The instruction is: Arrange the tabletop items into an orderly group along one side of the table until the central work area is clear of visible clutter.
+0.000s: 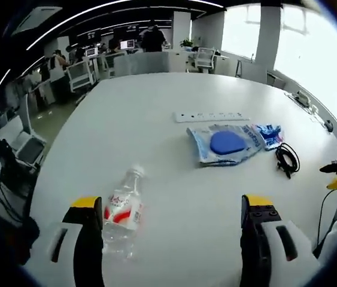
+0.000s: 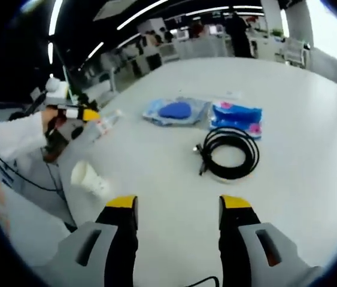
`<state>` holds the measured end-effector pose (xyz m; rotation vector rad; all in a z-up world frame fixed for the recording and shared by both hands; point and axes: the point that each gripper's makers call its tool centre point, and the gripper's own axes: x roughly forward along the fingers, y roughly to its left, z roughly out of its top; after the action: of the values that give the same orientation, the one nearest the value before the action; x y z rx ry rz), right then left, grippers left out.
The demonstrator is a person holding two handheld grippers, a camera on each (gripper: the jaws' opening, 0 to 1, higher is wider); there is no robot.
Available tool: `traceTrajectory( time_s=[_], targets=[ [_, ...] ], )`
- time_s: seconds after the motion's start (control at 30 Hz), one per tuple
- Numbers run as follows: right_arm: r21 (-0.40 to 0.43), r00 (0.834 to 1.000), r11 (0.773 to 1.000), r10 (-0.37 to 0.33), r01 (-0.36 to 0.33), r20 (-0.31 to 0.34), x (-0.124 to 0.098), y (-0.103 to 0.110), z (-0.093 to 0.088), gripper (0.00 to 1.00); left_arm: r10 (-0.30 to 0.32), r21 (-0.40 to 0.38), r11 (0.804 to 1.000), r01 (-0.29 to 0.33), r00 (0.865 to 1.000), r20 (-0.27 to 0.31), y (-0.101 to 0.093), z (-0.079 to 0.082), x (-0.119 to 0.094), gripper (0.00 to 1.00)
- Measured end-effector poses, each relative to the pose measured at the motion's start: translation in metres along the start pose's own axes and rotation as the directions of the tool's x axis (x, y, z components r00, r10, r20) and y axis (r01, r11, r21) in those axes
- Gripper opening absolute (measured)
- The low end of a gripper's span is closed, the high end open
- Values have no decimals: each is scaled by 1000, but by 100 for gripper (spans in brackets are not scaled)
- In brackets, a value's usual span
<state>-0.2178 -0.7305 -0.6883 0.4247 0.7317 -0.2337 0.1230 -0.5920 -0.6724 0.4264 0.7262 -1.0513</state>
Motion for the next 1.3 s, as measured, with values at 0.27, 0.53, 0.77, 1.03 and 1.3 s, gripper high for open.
traceTrajectory(
  time_s=[0.27,0.53,0.77,1.03,1.3],
  targets=[
    [73,999,997,3,-6,34,-4,-8,0,51,6,-24,1000,-7,999,-40,4,-12,-5,99],
    [135,998,990,40,-45,43,-4,5,-7,50,2,-79,997,-6,998,-58,9,-24,-8,97],
    [209,996,976,48,-64,81,-6,7,-5,50,13,-90,996,-21,996,-85,19,-31,-8,96],
    [282,993,956,59,-85,99,-10,5,-5,47,26,-99,994,-38,992,-120,31,-37,-4,95],
    [331,991,937,81,-111,103,-7,12,-5,45,21,-115,993,-39,988,-154,30,-46,6,92]
  ],
)
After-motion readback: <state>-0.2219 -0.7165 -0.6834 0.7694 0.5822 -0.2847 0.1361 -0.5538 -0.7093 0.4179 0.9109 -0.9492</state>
